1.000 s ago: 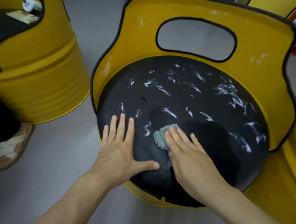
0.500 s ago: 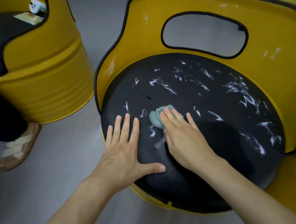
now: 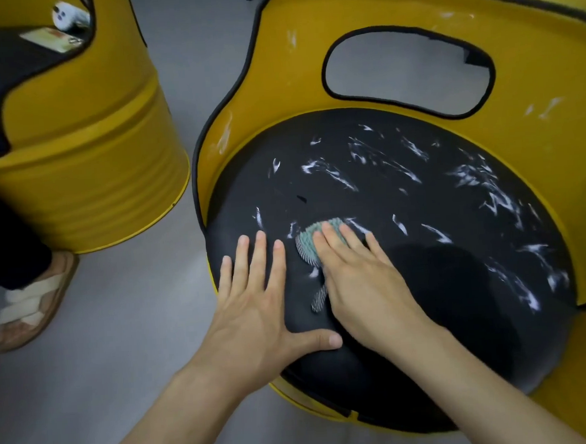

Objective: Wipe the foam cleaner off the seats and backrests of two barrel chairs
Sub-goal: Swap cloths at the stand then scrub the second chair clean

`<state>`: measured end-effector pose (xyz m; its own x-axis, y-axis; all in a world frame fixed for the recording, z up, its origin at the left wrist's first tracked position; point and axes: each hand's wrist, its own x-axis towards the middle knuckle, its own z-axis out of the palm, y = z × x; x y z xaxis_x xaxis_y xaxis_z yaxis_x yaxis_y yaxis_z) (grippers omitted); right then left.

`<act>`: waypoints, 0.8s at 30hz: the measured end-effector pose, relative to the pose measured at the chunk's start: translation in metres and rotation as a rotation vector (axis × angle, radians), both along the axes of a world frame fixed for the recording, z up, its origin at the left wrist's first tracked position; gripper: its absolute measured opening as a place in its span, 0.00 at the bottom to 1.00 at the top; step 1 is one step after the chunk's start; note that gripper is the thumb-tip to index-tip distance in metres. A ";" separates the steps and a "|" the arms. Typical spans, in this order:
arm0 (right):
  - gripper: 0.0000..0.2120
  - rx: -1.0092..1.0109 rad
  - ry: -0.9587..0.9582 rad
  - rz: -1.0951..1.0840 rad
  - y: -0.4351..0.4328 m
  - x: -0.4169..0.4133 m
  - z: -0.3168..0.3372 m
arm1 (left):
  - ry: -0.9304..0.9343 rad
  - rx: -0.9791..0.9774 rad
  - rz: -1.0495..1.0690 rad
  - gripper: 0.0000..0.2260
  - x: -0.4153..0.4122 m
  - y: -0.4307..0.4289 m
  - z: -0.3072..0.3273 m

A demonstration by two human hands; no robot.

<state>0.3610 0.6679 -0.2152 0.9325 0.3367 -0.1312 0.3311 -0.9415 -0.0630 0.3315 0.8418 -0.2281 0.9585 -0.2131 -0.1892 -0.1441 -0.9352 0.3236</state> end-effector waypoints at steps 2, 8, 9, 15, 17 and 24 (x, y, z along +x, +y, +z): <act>0.33 0.022 -0.010 0.009 0.005 0.006 0.002 | -0.013 -0.003 0.003 0.62 -0.001 0.001 -0.001; 0.29 0.042 0.012 0.079 -0.018 -0.048 -0.006 | -0.025 0.029 -0.024 0.61 -0.001 0.006 -0.002; 0.29 0.044 0.033 0.085 -0.020 -0.052 -0.007 | -0.025 0.031 -0.027 0.61 -0.001 0.006 -0.002; 0.29 0.059 0.085 0.063 -0.009 -0.023 0.000 | -0.003 0.029 -0.014 0.62 0.000 0.006 -0.001; 0.28 0.077 0.082 0.048 -0.003 -0.011 0.004 | -0.001 0.023 -0.005 0.63 0.000 0.006 0.000; 0.33 0.098 0.081 0.119 -0.019 -0.056 0.000 | 0.011 0.000 0.006 0.63 -0.003 0.007 0.000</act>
